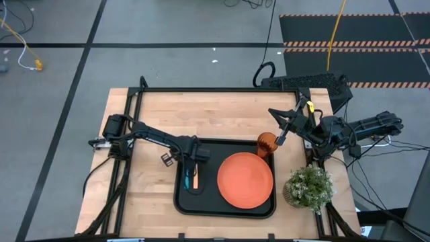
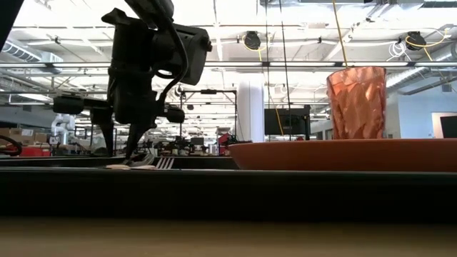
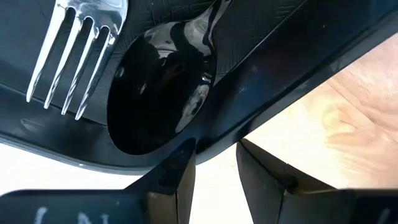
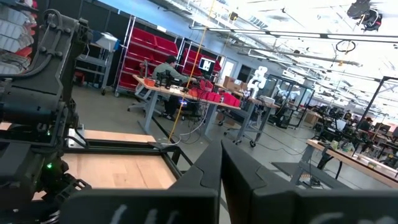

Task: Pick and place plate/cup/fork/spoon on tray
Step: Adjust the black serving tray

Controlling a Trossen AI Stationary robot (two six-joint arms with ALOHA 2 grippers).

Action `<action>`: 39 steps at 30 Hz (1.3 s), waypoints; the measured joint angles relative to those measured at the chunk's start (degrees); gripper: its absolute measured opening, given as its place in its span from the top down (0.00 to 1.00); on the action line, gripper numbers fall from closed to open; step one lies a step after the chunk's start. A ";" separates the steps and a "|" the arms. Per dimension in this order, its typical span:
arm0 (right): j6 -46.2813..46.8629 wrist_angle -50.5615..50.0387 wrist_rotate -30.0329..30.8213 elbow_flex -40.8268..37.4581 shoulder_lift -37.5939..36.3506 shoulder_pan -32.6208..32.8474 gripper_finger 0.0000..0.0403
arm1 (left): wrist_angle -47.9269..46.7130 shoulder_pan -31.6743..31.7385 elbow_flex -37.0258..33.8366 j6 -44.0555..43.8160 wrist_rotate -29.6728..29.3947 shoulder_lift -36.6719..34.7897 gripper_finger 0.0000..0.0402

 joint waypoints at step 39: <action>0.00 -0.37 0.00 0.00 0.02 0.00 1.00 | 0.37 -1.01 0.09 -11.53 0.70 0.00 0.71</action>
